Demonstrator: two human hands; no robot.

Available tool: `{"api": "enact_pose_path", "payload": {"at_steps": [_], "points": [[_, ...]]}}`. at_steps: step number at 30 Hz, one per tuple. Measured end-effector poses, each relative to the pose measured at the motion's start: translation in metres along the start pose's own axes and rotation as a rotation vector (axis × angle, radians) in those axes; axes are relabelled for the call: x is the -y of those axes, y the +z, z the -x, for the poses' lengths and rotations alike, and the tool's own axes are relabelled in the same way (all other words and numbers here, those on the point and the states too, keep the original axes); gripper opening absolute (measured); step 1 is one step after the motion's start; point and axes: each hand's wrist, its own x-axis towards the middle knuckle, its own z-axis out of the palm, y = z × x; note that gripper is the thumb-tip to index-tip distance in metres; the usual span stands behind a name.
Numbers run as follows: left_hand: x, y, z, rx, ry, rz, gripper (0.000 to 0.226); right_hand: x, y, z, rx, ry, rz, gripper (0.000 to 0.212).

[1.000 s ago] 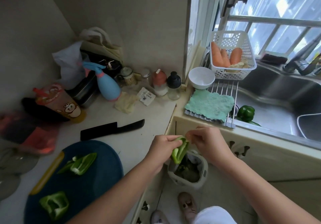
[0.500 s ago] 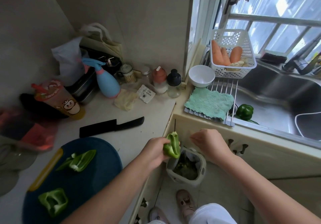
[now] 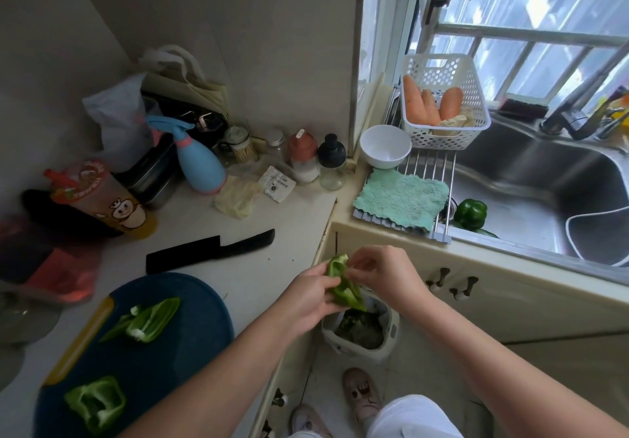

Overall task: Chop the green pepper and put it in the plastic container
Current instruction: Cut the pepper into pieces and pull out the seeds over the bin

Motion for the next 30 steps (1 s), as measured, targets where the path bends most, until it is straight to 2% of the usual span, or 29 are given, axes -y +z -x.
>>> {"api": "enact_pose_path", "payload": {"at_steps": [5,9,13,19,24,27,30], "points": [[0.003,0.002,0.001,0.056,0.101,-0.151,0.043,0.004,0.006,-0.005,-0.076,0.107,-0.094,0.009],[0.003,0.001,0.002,0.049,0.139,-0.197,0.045,0.004,0.007,-0.006,-0.066,0.173,-0.210,0.007],[0.003,0.002,0.001,0.016,0.158,-0.187,0.037,0.011,0.009,-0.007,-0.055,0.125,-0.089,0.027],[-0.001,0.002,-0.001,-0.027,0.167,-0.154,0.031,0.012,0.011,-0.011,-0.069,0.079,-0.043,0.016],[-0.003,0.003,-0.002,-0.029,0.156,-0.143,0.028,0.007,0.010,-0.011,-0.017,0.019,0.024,0.018],[-0.006,0.003,0.000,0.001,0.130,-0.065,0.026,0.004,0.003,-0.008,0.019,-0.053,-0.048,0.013],[-0.010,0.003,0.002,0.018,0.083,0.100,0.026,0.001,-0.009,-0.004,0.112,-0.060,-0.248,0.006]]}}
